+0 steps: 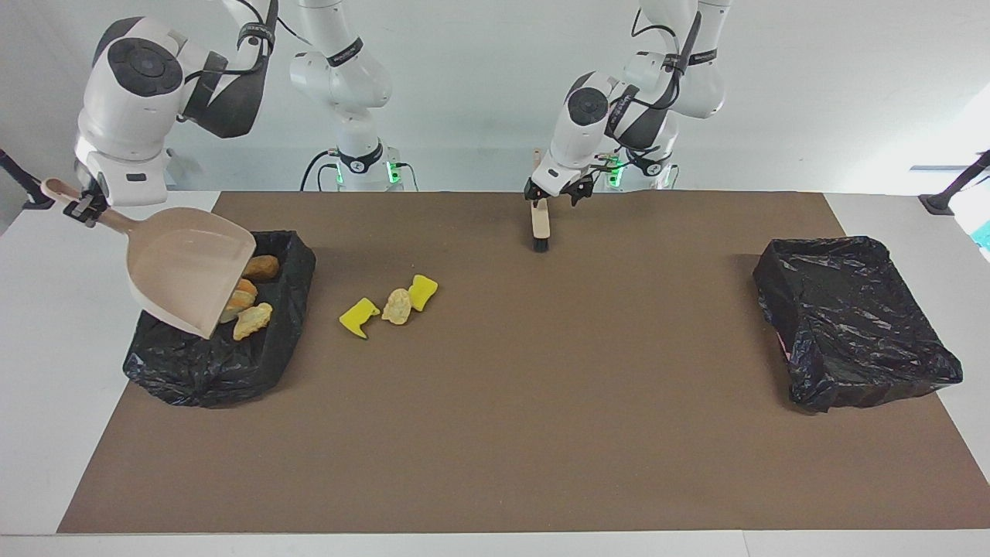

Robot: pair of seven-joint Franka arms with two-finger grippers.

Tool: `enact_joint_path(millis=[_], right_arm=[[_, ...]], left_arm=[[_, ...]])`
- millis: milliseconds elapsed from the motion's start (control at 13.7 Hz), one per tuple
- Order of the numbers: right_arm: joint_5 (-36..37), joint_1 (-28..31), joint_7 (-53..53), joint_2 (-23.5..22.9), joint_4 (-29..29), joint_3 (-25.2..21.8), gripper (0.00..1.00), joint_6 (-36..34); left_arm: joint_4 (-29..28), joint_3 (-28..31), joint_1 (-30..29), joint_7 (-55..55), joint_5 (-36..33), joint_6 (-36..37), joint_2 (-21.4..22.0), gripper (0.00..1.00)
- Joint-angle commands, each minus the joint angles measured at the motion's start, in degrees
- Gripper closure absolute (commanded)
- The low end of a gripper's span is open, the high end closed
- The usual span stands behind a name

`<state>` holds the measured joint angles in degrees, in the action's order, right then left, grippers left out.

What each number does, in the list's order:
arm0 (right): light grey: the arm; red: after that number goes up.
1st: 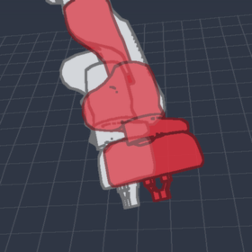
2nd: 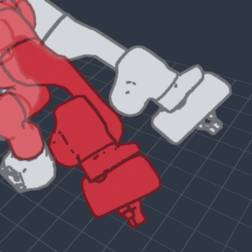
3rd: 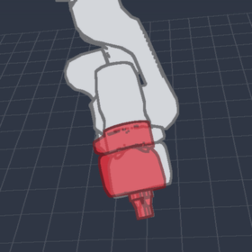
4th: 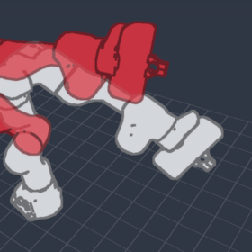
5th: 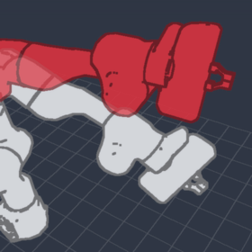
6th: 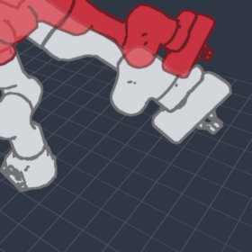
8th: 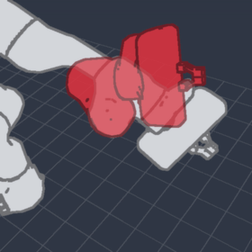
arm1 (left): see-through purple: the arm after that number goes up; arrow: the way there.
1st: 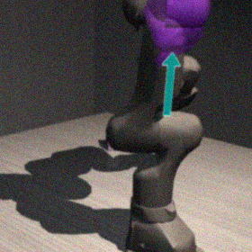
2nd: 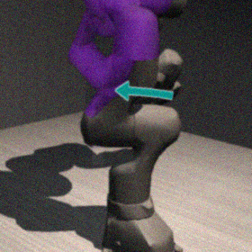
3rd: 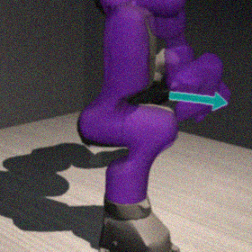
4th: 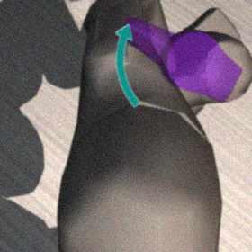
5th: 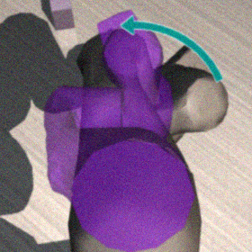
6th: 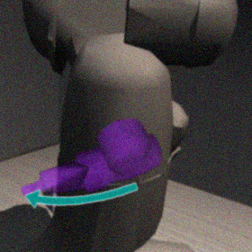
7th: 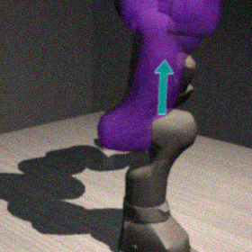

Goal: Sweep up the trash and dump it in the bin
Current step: 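Lift the emptied dustpan back over the table with the right gripper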

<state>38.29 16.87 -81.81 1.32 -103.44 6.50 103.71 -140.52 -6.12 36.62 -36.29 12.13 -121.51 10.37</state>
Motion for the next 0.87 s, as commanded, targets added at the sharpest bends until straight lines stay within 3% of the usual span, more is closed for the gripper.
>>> enact_joint_path(millis=[0,219,510,801], right_arm=[[-9.8,0.1,-1.9,0.5,-0.4,0.4,1.00,-1.0],[-17.3,-2.2,4.2,0.3,-0.5,0.8,1.00,-3.8],[-23.4,-8.3,26.7,0.0,-1.0,0.8,1.00,-8.9],[-29.2,-14.6,46.5,-0.1,-1.4,0.9,1.00,-10.2]], left_arm=[[5.9,-0.5,-4.4,1.3,-6.0,0.5,-5.1,0.00],[10.2,-0.5,-10.2,4.4,-7.7,0.5,-6.2,0.00],[15.3,-0.5,-19.3,16.2,-7.8,0.8,-5.6,0.00],[25.5,-0.3,-26.1,25.6,-7.8,12.4,-5.6,0.00]])
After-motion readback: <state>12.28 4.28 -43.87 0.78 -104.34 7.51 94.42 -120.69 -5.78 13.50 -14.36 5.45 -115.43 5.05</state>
